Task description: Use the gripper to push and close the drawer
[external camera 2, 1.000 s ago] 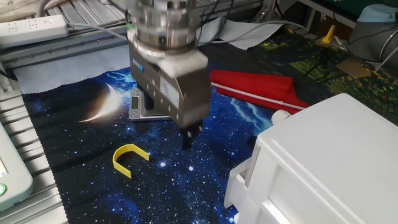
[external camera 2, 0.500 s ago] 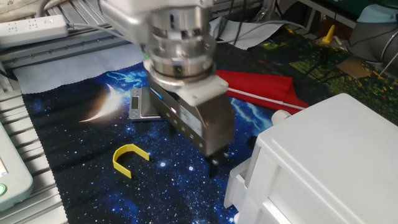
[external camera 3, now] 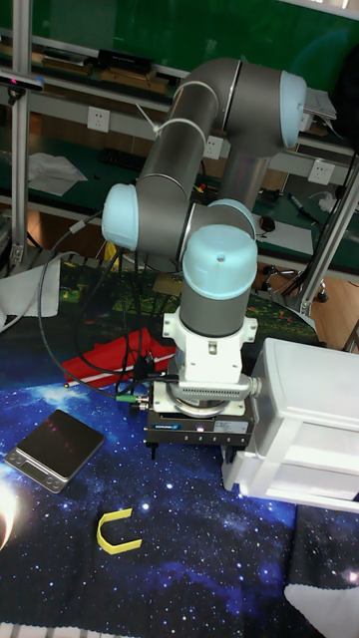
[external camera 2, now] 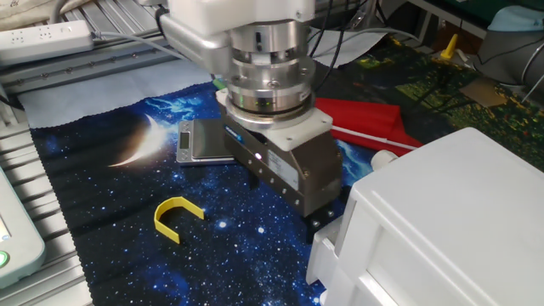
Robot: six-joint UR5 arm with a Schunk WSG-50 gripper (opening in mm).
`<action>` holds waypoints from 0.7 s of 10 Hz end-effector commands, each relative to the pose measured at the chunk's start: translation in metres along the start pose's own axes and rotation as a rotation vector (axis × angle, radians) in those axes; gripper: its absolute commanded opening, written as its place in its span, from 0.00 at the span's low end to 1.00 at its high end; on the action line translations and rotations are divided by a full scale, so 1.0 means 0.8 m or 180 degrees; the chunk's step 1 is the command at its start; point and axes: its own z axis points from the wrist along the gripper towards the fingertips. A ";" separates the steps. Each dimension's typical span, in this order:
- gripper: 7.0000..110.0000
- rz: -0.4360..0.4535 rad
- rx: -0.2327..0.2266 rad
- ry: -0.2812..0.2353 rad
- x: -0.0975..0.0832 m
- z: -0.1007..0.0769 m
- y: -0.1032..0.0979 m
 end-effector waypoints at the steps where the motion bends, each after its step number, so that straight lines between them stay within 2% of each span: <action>1: 0.99 -0.0041 0.0032 0.0021 0.011 0.002 -0.013; 7: 0.99 -0.0050 -0.0199 0.0092 0.030 0.004 0.008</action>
